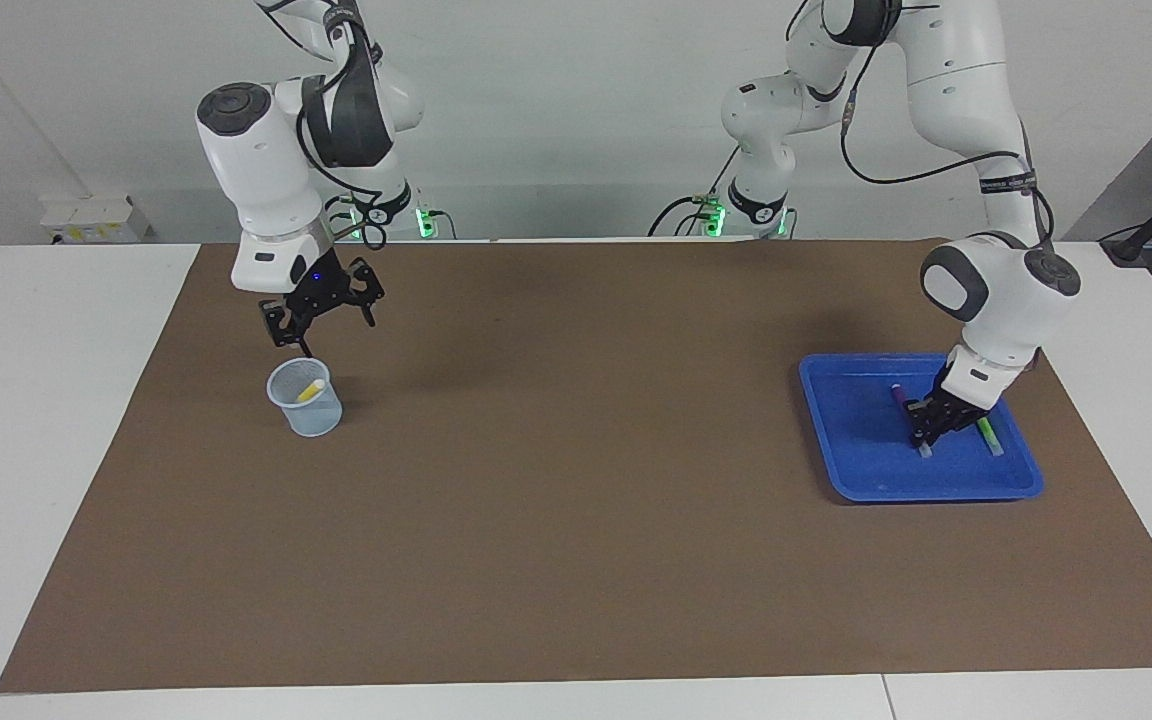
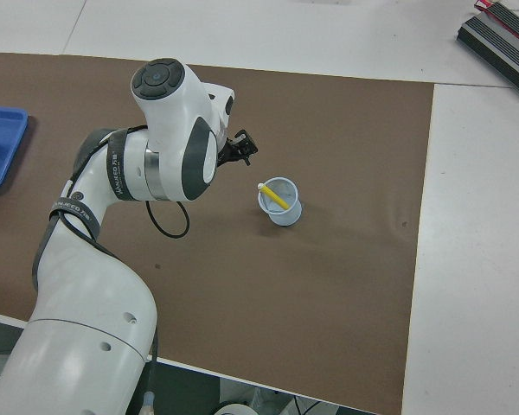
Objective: Transfer and insert pens with both arms
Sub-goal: 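Grasp the purple pen with the left gripper while the right gripper withdraws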
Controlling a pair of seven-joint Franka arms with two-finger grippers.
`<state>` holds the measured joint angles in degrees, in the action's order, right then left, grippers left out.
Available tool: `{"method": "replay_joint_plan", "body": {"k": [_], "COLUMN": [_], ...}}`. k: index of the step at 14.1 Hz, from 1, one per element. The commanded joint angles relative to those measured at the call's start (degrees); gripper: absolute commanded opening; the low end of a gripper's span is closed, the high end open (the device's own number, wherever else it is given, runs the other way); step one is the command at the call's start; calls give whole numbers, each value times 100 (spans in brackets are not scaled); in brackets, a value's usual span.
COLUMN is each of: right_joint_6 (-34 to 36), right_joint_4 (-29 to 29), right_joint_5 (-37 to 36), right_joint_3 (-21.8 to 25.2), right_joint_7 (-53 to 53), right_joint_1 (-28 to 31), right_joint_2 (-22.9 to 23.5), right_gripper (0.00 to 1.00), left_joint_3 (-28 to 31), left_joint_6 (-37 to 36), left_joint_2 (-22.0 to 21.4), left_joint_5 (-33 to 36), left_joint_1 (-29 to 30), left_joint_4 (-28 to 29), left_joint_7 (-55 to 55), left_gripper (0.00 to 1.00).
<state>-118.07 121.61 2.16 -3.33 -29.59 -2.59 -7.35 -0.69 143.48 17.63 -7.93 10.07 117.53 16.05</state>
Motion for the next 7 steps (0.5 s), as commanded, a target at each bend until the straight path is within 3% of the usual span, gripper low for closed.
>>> {"method": "replay_joint_plan", "body": {"k": [1,7], "right_joint_6": [301,1083], "right_joint_4": [-5,-602], "right_joint_5": [528,1101], "right_joint_3": [-36,-194], "right_joint_7": [311,1330], "right_joint_1": [48,48], "right_joint_2": [-48,-30], "right_gripper": [100,100], "left_joint_3": [16,16], "left_joint_6": [128,-213], "left_joint_2": [100,118], "left_joint_5": [-104,-121], "left_joint_1": [-31,-58], "left_joint_4": [-72,-405], "left_joint_7": [127,30], "left_gripper": [0,0]}}
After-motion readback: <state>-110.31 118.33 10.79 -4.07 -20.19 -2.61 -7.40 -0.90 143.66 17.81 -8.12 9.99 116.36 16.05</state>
